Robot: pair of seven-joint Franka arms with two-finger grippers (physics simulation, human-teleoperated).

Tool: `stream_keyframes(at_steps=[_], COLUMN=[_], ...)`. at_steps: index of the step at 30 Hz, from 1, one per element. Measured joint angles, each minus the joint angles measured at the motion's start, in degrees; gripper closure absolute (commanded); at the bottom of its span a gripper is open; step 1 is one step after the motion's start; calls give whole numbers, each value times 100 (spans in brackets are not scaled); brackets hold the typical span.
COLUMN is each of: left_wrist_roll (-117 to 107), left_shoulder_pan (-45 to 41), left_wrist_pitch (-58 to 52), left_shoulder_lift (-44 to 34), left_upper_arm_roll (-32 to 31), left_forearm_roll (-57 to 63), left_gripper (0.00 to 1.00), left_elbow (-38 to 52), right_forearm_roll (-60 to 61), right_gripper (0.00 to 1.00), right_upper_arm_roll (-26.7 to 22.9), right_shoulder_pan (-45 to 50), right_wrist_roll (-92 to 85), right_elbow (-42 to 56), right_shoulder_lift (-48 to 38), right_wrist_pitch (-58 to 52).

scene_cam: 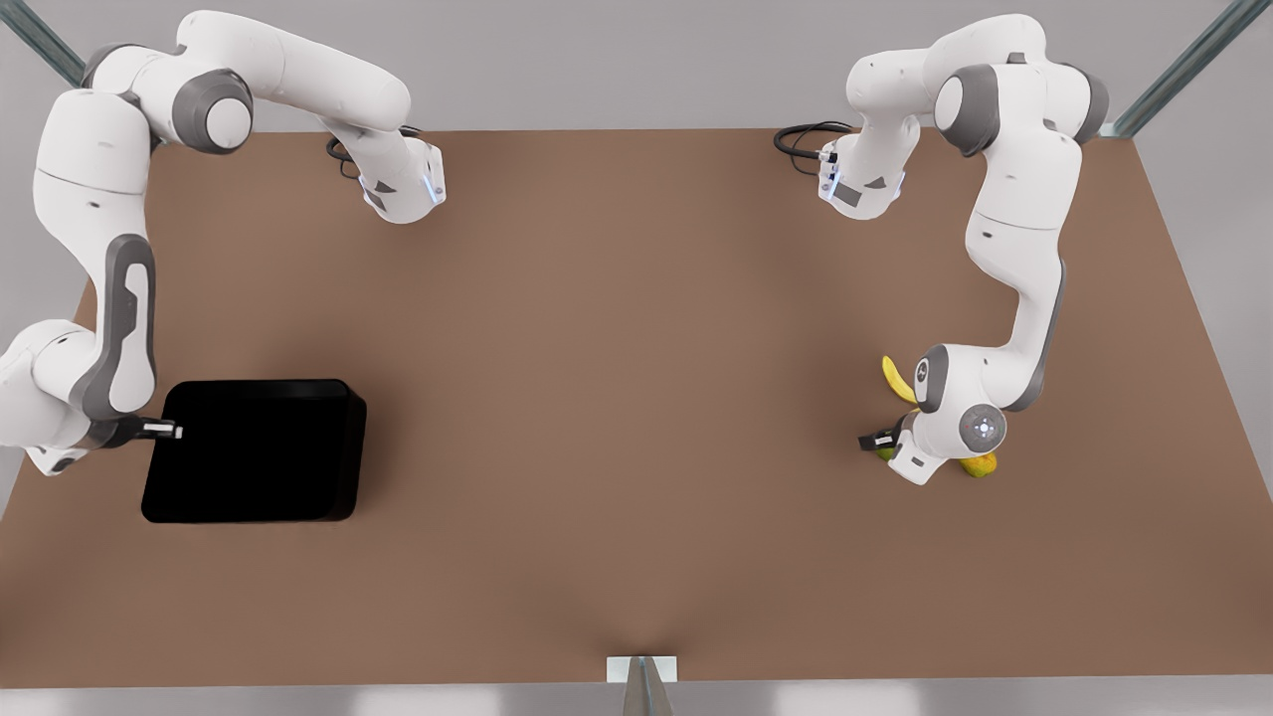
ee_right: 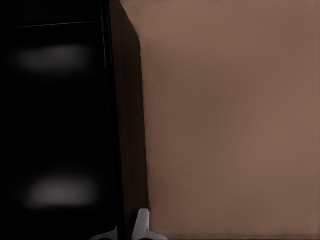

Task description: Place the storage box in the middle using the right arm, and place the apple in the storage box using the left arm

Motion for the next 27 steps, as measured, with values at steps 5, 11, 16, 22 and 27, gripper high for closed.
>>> stream_keyframes(at_steps=[5,11,16,22,27], left_wrist_roll=[18,18,0,0,0], left_shoulder_pan=[22,22,14,18,18], left_wrist_pitch=[0,0,101,219,252], left_shoulder_lift=[0,0,0,51,96], left_upper_arm_roll=[0,0,0,0,0], left_forearm_roll=[20,26,-3,-15,-13], left_gripper=[0,0,0,0,0], left_elbow=[-9,-1,9,14,52], right_forearm_roll=[204,272,1081,1824,1818], right_gripper=[79,79,79,79,79], right_upper_arm_roll=[722,740,864,863,858], right_shoulder_pan=[551,2297,3480,4665,4883], right_wrist_roll=[1192,3077,4185,4989,4930], right_elbow=[406,406,414,537,622], right_shoulder_lift=[0,51,78,192,543], right_wrist_pitch=[-580,-553,-252,-55,171])
